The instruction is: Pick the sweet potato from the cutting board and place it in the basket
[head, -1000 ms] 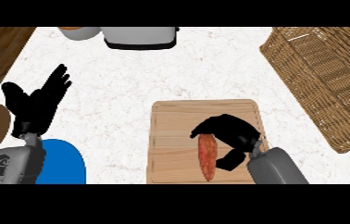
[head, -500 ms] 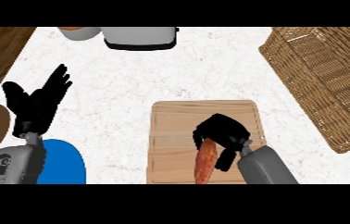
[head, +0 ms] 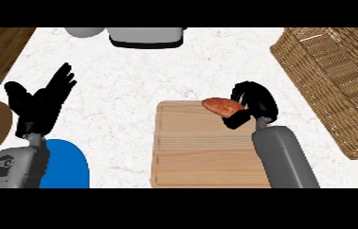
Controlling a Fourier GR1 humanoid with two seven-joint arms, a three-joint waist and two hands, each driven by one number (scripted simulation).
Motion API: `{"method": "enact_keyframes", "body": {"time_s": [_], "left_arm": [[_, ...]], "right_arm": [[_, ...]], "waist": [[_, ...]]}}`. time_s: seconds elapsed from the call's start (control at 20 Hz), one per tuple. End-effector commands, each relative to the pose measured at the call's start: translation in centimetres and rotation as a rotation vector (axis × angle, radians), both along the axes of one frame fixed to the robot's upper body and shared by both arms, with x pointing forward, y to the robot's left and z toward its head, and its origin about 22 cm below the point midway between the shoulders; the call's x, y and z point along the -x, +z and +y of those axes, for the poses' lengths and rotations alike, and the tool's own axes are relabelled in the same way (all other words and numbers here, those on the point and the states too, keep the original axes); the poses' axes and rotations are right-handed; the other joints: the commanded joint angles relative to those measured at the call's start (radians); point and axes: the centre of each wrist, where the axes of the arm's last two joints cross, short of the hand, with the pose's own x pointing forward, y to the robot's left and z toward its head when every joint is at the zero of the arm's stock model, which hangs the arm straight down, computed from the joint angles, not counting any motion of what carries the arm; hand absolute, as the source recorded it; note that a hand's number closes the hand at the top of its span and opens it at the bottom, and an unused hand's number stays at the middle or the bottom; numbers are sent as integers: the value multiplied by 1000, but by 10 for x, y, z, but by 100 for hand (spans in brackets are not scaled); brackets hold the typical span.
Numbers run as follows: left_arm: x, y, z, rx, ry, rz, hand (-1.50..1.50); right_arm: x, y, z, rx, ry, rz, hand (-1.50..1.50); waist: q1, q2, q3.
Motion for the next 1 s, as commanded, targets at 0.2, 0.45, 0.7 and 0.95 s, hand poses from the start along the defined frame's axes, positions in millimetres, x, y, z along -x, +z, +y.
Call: {"method": "enact_keyframes", "body": {"time_s": [0.2,0.45,0.7,0.95], "left_arm": [[-11,9,-28,8,-100,-15,0],[-15,8,-33,-10,-119,-16,0],[-14,6,-33,10,-85,1,0],[-14,3,-28,-2,-68,9,0]], "right_arm": [[-53,76,22,-216,-550,-249,150],[-75,121,65,-225,-616,-561,150],[-92,163,103,-173,-735,-661,150],[-108,206,124,-95,-816,-662,150]], "waist": [[108,9,6],[111,13,0],[71,-4,-2],[58,2,-2]]}}
